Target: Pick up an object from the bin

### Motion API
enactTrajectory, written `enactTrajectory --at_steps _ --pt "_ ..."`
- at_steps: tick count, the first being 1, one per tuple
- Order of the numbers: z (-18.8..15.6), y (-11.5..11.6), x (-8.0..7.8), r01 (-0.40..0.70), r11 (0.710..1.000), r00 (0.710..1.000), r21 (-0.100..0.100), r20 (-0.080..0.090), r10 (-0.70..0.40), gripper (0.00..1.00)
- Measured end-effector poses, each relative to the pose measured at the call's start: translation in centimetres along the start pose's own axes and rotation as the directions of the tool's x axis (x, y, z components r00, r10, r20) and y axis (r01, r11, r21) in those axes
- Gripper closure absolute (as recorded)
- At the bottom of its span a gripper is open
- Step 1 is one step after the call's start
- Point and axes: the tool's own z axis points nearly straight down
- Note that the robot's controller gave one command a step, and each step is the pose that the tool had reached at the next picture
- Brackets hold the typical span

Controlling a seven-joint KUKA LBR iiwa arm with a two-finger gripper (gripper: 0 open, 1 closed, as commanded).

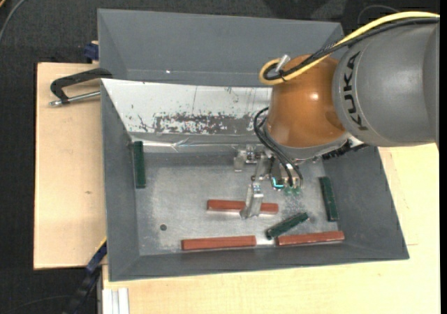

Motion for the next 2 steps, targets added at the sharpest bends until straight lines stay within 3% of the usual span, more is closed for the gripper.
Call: enactTrajectory --at_steps 1,2 --pt "6.54 -1.77 2.53 -0.099 0.995 0.995 0.0 0.002 0.099 0.0" --pt "6.24 -1.7 2.35 -0.098 0.995 0.995 -0.001 0.008 0.098 1.0"
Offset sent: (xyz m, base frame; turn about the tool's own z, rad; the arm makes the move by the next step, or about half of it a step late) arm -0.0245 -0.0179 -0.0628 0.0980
